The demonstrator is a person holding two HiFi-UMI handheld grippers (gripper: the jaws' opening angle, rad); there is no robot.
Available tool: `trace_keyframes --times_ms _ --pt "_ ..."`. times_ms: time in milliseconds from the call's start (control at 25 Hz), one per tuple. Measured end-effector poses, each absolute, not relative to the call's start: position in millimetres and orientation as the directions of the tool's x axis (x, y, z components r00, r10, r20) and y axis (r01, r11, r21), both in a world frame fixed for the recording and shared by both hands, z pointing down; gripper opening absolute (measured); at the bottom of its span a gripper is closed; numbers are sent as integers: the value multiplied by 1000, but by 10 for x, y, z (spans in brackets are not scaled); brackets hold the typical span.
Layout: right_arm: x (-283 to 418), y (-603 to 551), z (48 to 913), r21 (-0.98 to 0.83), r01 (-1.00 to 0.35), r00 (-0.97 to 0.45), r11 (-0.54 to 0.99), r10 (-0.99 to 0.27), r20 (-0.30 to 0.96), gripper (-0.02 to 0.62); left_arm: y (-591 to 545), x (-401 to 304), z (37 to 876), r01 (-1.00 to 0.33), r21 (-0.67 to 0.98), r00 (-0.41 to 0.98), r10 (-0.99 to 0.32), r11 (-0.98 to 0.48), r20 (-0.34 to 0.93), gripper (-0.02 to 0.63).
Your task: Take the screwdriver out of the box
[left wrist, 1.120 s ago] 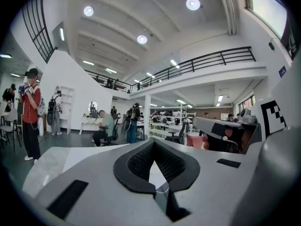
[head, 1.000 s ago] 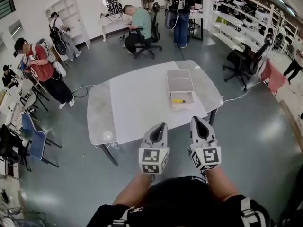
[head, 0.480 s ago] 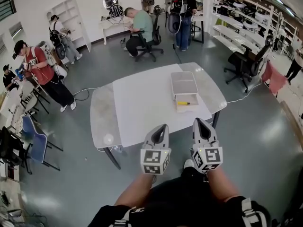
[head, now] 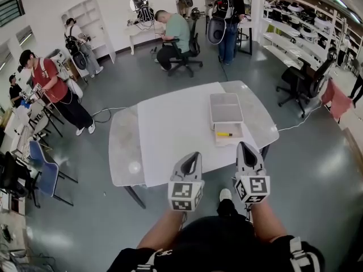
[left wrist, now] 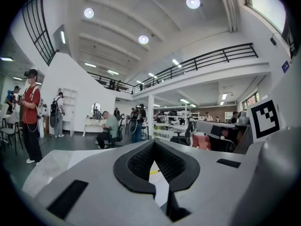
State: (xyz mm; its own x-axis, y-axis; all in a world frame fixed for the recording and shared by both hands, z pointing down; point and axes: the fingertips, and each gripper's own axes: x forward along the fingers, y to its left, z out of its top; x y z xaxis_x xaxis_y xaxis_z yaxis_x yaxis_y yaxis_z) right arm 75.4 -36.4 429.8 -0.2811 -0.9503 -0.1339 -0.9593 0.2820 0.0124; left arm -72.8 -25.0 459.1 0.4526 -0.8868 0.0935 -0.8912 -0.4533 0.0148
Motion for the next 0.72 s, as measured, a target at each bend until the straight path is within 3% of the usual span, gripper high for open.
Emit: trace_keyframes --times_ms 720 --pt "1277 -2479 4320 36 -899 -438 436 -897 -59 12 -2249 23 4415 -931 3 363 -923 -366 130 12"
